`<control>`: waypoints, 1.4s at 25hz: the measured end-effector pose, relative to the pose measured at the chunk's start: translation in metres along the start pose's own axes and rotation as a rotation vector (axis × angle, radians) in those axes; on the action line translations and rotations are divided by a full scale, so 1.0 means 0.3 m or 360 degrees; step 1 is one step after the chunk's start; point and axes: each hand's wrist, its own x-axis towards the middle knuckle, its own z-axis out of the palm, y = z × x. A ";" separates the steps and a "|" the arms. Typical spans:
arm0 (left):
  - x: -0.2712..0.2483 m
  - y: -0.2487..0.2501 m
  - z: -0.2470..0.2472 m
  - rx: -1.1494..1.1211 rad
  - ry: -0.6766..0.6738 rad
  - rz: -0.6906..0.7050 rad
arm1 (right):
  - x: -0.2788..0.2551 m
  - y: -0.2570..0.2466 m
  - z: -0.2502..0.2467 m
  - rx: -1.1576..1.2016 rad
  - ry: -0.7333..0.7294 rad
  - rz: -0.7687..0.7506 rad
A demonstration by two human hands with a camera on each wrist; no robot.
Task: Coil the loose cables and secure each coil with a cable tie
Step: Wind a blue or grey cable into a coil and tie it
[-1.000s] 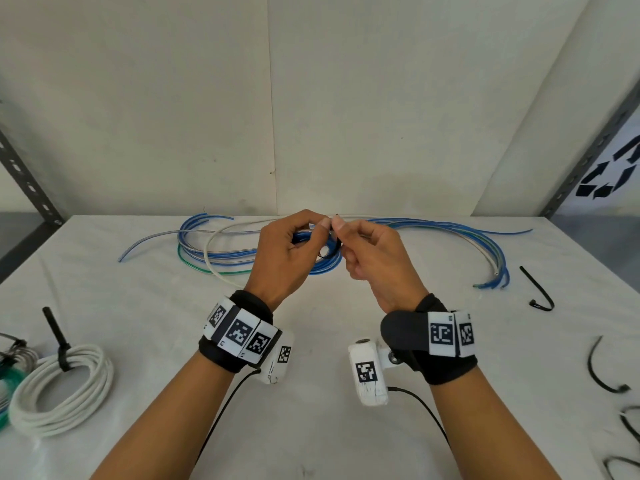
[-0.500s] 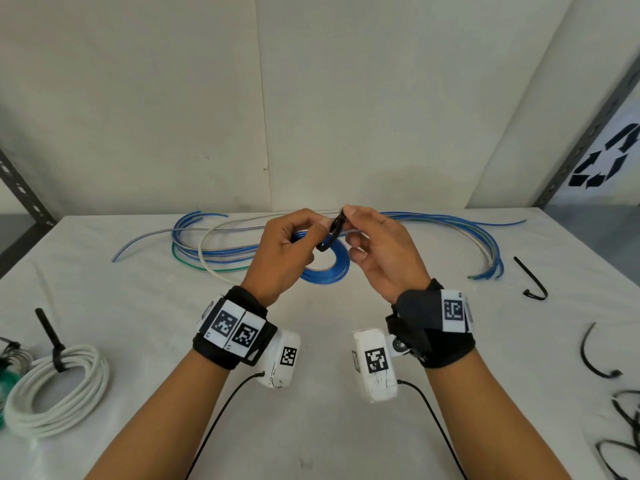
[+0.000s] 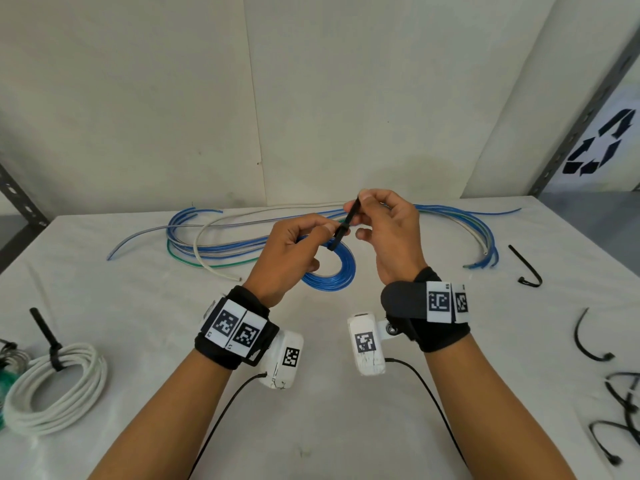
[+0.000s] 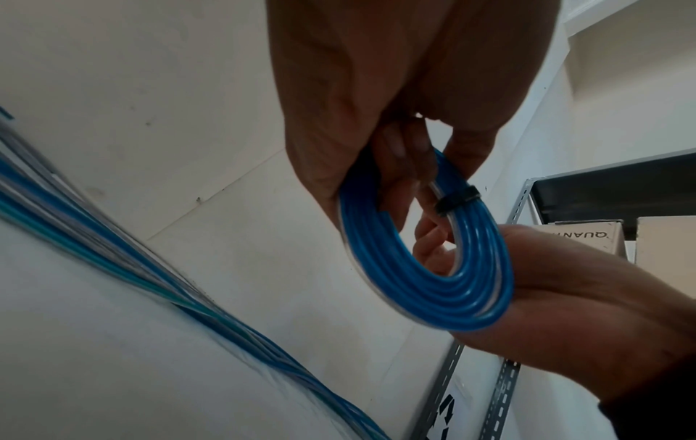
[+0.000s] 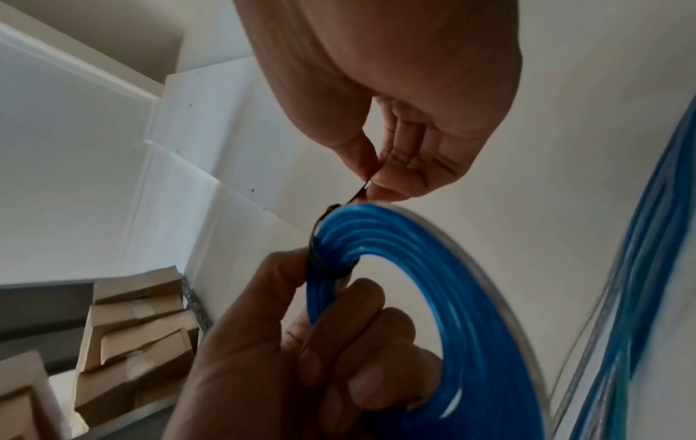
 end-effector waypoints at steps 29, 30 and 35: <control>0.001 -0.045 0.053 -0.0323 0.0088 -0.0255 | 0.054 0.125 -0.022 -0.0654 -0.0311 -0.0096; 0.002 -0.050 0.055 -0.0333 0.0082 -0.0266 | 0.053 0.123 -0.023 -0.0618 -0.0296 -0.0070; -0.006 -0.039 0.061 -0.0128 0.0026 -0.0170 | 0.049 0.074 -0.039 -0.0673 -0.0199 -0.0324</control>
